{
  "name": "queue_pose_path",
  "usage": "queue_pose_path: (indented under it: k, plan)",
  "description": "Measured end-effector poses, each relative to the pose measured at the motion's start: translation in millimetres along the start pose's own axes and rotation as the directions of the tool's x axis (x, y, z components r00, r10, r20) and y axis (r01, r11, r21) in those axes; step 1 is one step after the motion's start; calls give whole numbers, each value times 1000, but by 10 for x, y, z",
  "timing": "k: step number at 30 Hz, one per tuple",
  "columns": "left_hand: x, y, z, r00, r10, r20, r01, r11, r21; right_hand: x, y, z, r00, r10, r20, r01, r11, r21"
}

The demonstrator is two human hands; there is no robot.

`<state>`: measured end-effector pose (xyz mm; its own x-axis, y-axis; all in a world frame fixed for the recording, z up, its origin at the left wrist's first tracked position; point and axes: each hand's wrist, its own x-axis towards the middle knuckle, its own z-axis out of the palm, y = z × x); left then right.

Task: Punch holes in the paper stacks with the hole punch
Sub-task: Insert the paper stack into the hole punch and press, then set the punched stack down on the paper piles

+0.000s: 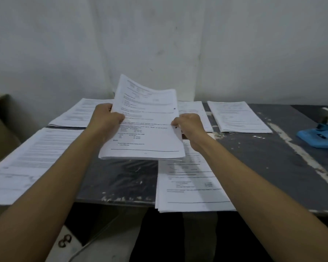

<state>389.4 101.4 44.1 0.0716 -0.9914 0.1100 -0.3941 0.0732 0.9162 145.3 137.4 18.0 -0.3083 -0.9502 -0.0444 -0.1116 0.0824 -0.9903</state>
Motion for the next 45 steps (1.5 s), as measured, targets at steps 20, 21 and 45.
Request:
queue_pose_path:
  k: [20,21,45]
  plan:
    - [-312,-971,-573,987,-150,58,88,806,585,-639,359,910,978,-47,205,177,708,-683]
    - [-306,-942,-570,988,-145,59,75,767,637,-633,344,918,975,-76,208,204,672,-712]
    - [1651,-627,239,988,-54,145,-74,658,750,1436,59,1179,990,-76,120,141,610,-780]
